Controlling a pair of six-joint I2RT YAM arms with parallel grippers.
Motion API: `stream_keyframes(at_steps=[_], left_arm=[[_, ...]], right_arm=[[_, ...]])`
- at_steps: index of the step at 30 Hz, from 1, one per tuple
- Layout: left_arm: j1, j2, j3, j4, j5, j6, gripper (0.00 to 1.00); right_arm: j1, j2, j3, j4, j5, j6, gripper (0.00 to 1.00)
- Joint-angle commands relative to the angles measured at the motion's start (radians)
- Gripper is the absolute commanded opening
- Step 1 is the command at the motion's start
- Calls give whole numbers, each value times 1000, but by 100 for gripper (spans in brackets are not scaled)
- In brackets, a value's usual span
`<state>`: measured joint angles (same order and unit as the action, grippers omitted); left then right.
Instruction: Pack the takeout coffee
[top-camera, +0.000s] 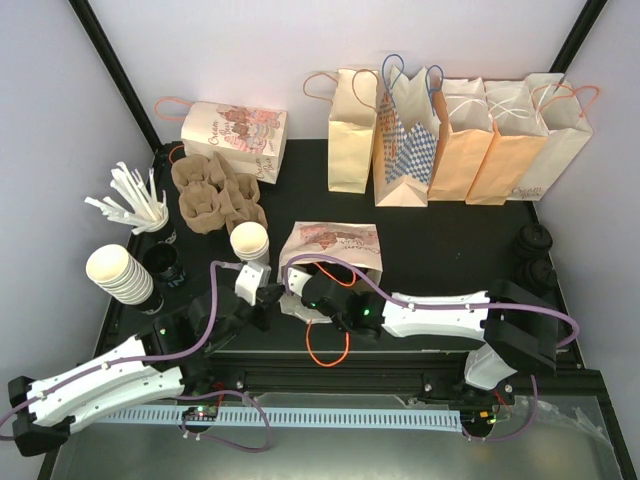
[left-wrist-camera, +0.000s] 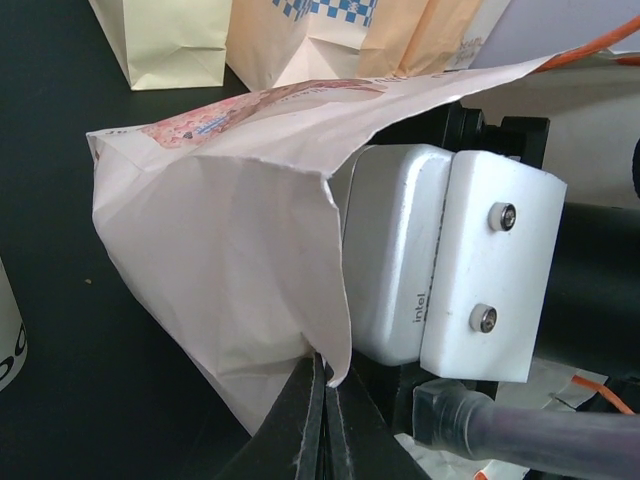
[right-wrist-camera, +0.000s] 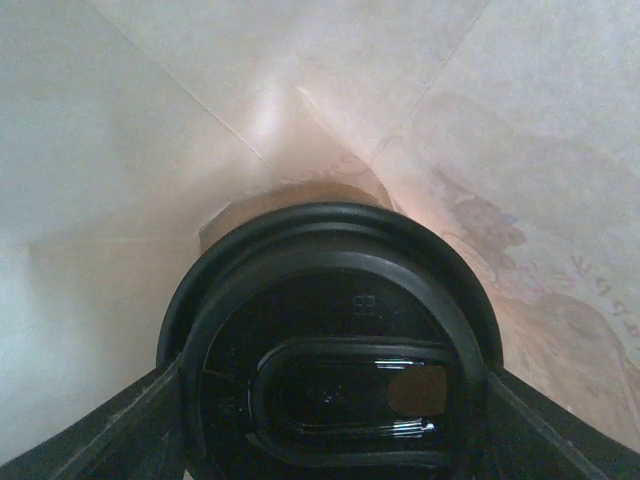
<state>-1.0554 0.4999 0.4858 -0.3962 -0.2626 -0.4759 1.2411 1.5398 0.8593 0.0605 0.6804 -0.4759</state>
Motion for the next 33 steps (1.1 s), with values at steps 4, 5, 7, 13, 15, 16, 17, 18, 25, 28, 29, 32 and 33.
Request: stream_keyframes(at_steps=[4,5,7,13,15,16,17,18,25,28,29,32,33], left_arm=[[-3,-11,-4,7,29,-16,2],[-3,-11,-4,8,30,-17,2],[-3,-12,-3,12,31,-18,2],[-3,-23,-1,13,25,-26,2],[-3,-26,-1,10,24,-26,2],[-3,-27,-1,9,23,-27,1],[-3,-28,-2,9,23,-28,1],[-3,-29,-3,9,24,-28,2],[-3,-27,-9,12,30,-32,2],[-3,-27,-12,17,32,-33,2],[-3,-29,-10,19,34,-35,2],[-3,-33,-9,25,34,-37,1],[-3,-36,-8,26,33,-39,2]], right_arm=[[-6,39,65,-90,70,-34,40],[-7,51,68,-88,79,-36,40],[-7,60,66,-71,81,-39,40],[-10,29,64,-59,-33,-7,40],[-14,16,61,-46,-54,12,40],[-20,12,59,-45,-67,18,40],[-26,11,59,-46,-83,25,40],[-32,11,60,-47,-96,35,40],[-57,29,66,-62,-114,36,38],[-59,46,62,-39,-89,16,38],[-58,52,59,-26,-82,12,38],[-59,81,60,0,-52,-11,38],[-59,93,62,3,-42,-20,38]])
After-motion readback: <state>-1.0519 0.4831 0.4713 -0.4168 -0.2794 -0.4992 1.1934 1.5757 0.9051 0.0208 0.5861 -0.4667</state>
